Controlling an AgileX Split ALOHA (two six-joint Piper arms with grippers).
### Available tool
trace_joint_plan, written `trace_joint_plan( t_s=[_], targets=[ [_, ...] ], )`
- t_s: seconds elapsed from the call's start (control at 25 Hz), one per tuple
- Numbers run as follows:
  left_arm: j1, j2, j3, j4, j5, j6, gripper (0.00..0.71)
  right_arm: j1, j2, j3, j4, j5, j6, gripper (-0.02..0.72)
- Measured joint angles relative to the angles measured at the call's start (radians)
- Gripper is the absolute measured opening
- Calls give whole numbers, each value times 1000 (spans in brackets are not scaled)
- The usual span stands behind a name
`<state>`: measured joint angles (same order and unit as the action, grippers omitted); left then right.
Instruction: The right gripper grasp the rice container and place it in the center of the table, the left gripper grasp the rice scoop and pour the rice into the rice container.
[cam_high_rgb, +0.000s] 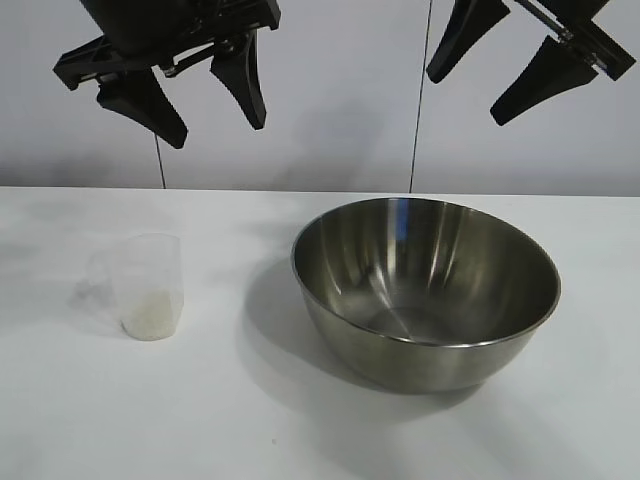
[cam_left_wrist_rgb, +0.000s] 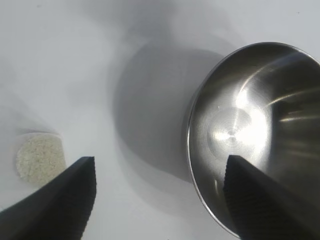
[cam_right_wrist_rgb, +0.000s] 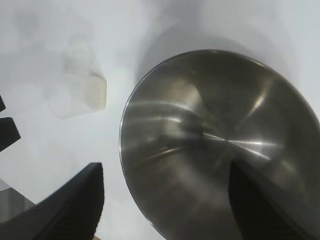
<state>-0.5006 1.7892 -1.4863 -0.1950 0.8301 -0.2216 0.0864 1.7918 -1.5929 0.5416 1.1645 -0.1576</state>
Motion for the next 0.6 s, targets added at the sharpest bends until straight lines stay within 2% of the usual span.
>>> trace_joint_plan(
  t_s=[0.12,0.28,0.4,0.6],
  targets=[
    [0,0,0,0,0,0,521,0,0,0,0,2,0,487],
    [0,0,0,0,0,0,521,0,0,0,-15,46,-3,487],
    [0,0,0,0,0,0,521,0,-1,0,-106,52,3,487],
    [0,0,0,0,-1,0,521,0,-3,0,-313,57,81,487]
  ],
)
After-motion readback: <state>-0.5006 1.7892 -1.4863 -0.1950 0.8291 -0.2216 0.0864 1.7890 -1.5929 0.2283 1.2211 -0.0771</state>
